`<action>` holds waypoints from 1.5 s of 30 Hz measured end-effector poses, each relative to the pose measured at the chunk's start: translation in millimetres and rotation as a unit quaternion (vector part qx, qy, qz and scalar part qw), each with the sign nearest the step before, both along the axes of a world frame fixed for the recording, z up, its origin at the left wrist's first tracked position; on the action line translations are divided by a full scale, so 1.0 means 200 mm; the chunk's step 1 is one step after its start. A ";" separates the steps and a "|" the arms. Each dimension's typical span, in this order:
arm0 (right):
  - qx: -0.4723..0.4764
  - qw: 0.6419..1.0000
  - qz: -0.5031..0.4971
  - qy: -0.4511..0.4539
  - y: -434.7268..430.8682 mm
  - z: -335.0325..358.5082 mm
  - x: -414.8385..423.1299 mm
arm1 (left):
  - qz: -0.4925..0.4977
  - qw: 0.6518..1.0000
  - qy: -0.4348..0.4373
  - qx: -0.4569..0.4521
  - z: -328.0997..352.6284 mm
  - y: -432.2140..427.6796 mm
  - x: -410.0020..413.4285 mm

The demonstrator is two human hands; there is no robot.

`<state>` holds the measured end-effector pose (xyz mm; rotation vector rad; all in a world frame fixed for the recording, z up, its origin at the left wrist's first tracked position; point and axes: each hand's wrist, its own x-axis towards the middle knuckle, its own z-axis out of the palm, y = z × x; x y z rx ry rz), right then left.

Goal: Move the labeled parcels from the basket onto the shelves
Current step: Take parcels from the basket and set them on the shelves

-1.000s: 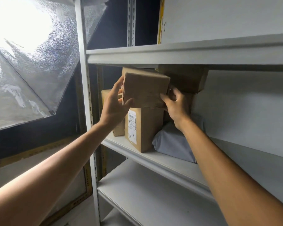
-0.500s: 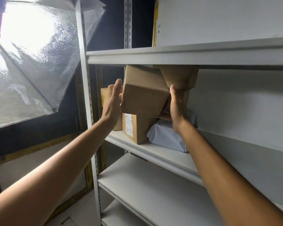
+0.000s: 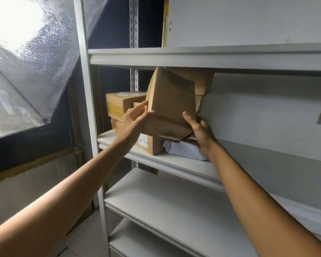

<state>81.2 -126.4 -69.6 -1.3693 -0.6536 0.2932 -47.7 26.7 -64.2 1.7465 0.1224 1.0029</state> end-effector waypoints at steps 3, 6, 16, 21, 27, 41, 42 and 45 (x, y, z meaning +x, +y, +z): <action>0.011 0.999 -0.028 -0.039 -0.08 -0.12 -0.04 | -0.015 1.000 0.016 0.016 -0.13 -0.06 0.01; 0.016 0.996 -0.068 -0.056 -0.20 -0.22 -0.07 | -0.063 0.998 0.005 0.007 -0.24 -0.15 0.04; -0.029 0.969 -0.220 -0.107 -0.98 -0.39 -0.15 | -0.208 0.977 0.035 0.037 -0.39 -0.76 0.24; -0.036 0.949 -0.297 -0.103 -1.54 -0.49 -0.31 | -0.294 0.953 0.027 0.073 -0.45 -1.30 0.29; -0.067 0.912 -0.395 -0.084 -2.25 -0.59 -0.60 | -0.392 0.918 0.044 0.050 -0.58 -2.02 0.28; -0.045 0.793 -0.607 -0.004 -3.35 -0.89 -1.35 | -0.622 0.769 0.105 0.100 -0.80 -3.36 -0.04; -0.042 0.779 -0.626 0.005 -3.39 -0.91 -1.41 | -0.638 0.755 0.109 0.108 -0.81 -3.43 -0.06; -0.039 0.732 -0.680 0.019 -3.50 -0.96 -1.60 | -0.684 0.711 0.117 0.116 -0.88 -3.63 -0.17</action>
